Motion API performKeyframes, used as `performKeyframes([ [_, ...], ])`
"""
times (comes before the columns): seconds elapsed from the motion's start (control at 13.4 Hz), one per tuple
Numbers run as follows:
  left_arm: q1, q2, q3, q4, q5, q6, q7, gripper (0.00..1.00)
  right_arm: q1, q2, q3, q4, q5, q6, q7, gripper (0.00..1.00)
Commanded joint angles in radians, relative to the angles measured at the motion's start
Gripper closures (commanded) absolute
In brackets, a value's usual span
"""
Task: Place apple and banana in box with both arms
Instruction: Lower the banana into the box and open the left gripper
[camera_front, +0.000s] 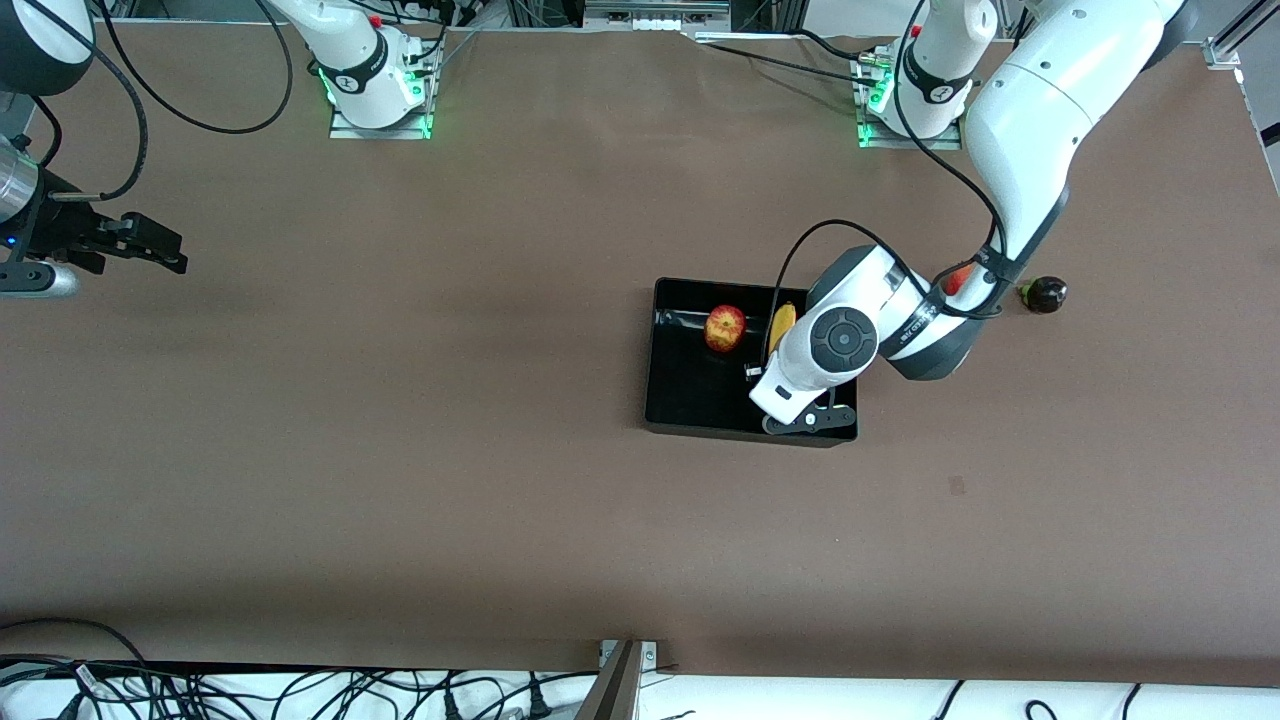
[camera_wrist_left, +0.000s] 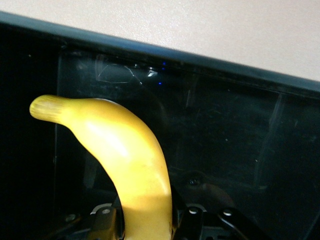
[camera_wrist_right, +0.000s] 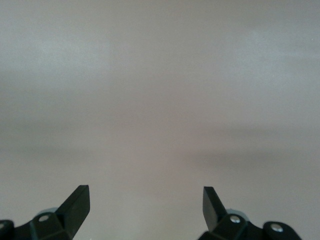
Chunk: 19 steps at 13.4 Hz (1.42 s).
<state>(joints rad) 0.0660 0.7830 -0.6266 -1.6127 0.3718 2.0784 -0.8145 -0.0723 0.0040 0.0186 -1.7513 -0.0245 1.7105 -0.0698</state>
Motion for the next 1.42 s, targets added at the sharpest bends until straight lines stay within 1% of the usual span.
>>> performKeyframes([
  [0.0, -0.002, 0.007, 0.011, -0.012, 0.022, 0.038, -0.003, 0.99, -0.001, -0.001, 0.004, 0.01, 0.008, -0.003, 0.002, 0.0],
  [0.3, -0.008, 0.045, 0.025, -0.009, 0.07, 0.068, -0.011, 0.99, -0.001, -0.001, 0.004, 0.012, 0.008, -0.002, 0.002, 0.0],
  [0.45, -0.009, 0.05, 0.027, -0.009, 0.07, 0.068, -0.011, 0.95, -0.001, -0.001, 0.004, 0.012, 0.008, -0.002, 0.002, 0.0],
  [0.52, -0.009, 0.051, 0.028, -0.007, 0.072, 0.068, -0.009, 0.87, -0.001, -0.001, 0.004, 0.012, 0.008, -0.002, 0.002, 0.0],
  [0.6, -0.009, 0.055, 0.03, -0.007, 0.073, 0.069, -0.009, 0.83, -0.001, -0.001, 0.004, 0.012, 0.008, -0.002, 0.002, 0.0],
  [0.75, -0.009, 0.056, 0.03, -0.007, 0.076, 0.068, -0.009, 0.68, -0.001, -0.002, 0.004, 0.012, 0.008, -0.003, 0.001, 0.0],
  [0.82, -0.008, 0.056, 0.03, -0.007, 0.079, 0.068, -0.009, 0.62, -0.001, -0.002, 0.004, 0.012, 0.008, -0.003, 0.001, 0.0],
  [0.89, -0.008, 0.056, 0.03, -0.007, 0.079, 0.066, -0.009, 0.61, -0.001, -0.002, 0.004, 0.012, 0.008, -0.003, 0.001, 0.0],
  [1.04, -0.008, 0.056, 0.03, -0.006, 0.079, 0.066, -0.009, 0.51, -0.001, -0.004, 0.004, 0.012, 0.008, -0.003, 0.001, 0.0],
  [1.12, -0.008, 0.055, 0.028, -0.006, 0.079, 0.065, -0.009, 0.49, -0.001, -0.004, 0.004, 0.012, 0.008, -0.003, 0.001, 0.0],
  [1.19, -0.008, 0.051, 0.028, -0.006, 0.079, 0.06, -0.009, 0.39, -0.001, -0.004, 0.004, 0.012, 0.009, 0.0, 0.002, 0.0],
  [1.27, -0.006, 0.045, 0.028, -0.004, 0.079, 0.054, -0.011, 0.21, -0.001, -0.009, 0.004, 0.01, 0.021, 0.015, 0.002, 0.0],
  [1.34, -0.003, 0.039, 0.027, 0.0, 0.079, 0.039, -0.011, 0.03, -0.001, -0.015, 0.003, 0.01, 0.052, 0.024, 0.002, 0.0],
])
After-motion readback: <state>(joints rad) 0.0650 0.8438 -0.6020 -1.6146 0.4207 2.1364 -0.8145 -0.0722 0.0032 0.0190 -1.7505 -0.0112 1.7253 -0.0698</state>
